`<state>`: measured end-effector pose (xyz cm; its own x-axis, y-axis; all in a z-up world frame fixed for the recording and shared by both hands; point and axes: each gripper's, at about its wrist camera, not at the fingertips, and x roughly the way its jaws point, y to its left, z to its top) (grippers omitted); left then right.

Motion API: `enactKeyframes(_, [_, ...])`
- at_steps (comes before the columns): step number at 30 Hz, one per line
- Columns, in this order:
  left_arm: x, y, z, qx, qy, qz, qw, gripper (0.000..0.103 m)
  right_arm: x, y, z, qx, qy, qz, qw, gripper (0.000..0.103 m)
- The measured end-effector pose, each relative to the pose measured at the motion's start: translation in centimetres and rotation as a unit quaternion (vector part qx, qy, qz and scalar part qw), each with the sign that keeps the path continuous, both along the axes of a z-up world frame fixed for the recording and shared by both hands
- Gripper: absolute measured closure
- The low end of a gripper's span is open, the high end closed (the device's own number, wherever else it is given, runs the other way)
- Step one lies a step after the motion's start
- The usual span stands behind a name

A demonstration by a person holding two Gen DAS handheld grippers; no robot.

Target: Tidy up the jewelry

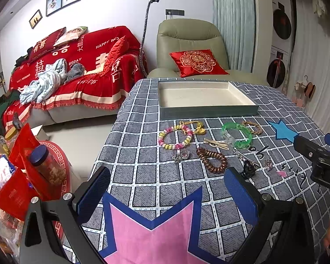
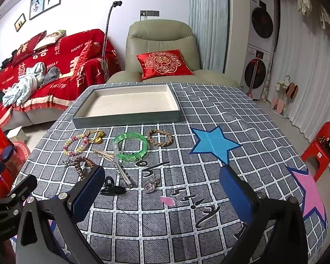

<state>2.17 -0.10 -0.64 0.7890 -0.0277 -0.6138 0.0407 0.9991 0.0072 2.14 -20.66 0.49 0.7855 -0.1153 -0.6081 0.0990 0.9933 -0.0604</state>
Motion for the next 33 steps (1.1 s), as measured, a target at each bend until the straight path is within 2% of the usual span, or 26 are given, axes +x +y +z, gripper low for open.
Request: enactKeyframes(33, [0.66, -0.12, -0.42, 0.003, 0.009, 0.004, 0.9999, 0.000, 0.56, -0.59, -0.41, 0.007, 0.003, -0.003, 1.000, 0.000])
